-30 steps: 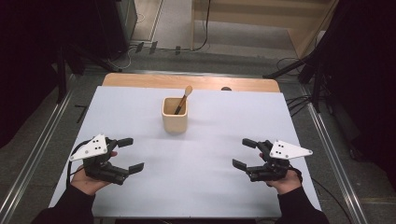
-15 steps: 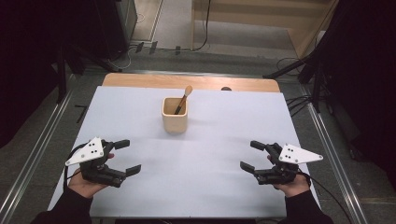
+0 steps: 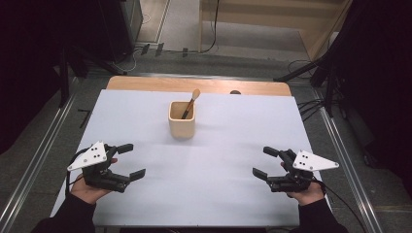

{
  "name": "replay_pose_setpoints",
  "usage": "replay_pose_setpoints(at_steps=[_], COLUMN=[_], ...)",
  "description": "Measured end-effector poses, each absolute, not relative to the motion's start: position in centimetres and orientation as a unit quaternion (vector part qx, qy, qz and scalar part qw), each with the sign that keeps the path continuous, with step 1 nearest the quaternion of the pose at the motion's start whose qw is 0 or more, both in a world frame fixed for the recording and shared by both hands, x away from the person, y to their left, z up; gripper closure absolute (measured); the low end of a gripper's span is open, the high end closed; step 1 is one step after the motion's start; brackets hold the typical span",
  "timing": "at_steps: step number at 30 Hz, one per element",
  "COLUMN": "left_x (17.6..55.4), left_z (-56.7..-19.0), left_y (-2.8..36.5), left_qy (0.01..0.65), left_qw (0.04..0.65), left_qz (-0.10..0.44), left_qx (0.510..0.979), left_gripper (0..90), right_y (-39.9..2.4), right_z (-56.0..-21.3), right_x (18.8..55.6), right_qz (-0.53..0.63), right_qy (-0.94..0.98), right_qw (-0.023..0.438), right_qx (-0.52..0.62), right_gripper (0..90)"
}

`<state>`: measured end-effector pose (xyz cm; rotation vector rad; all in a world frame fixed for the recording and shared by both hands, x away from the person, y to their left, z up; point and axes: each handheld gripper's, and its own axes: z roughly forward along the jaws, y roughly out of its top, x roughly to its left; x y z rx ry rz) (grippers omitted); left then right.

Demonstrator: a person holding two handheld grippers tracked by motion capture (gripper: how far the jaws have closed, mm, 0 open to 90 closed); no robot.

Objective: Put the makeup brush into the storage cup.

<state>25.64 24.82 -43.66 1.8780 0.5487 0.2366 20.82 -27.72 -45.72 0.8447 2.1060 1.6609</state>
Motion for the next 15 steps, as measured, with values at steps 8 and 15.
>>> replay_pose_setpoints(at_steps=[8,15], left_x=[25.71,25.72], left_z=[-43.68,-43.7], left_y=[24.74,24.71], left_qy=[0.238,0.238], left_qw=[0.551,0.552], left_qz=[0.095,0.092], left_qx=[0.794,0.794], left_gripper=[5.2,4.5], right_y=[-27.74,-27.66], right_z=[-45.72,-45.74], right_x=[20.82,20.88], right_qz=[0.584,0.584], right_qy=[0.738,0.738], right_qw=[0.163,0.16], right_qx=[0.296,0.298], right_gripper=[19.9,19.9])
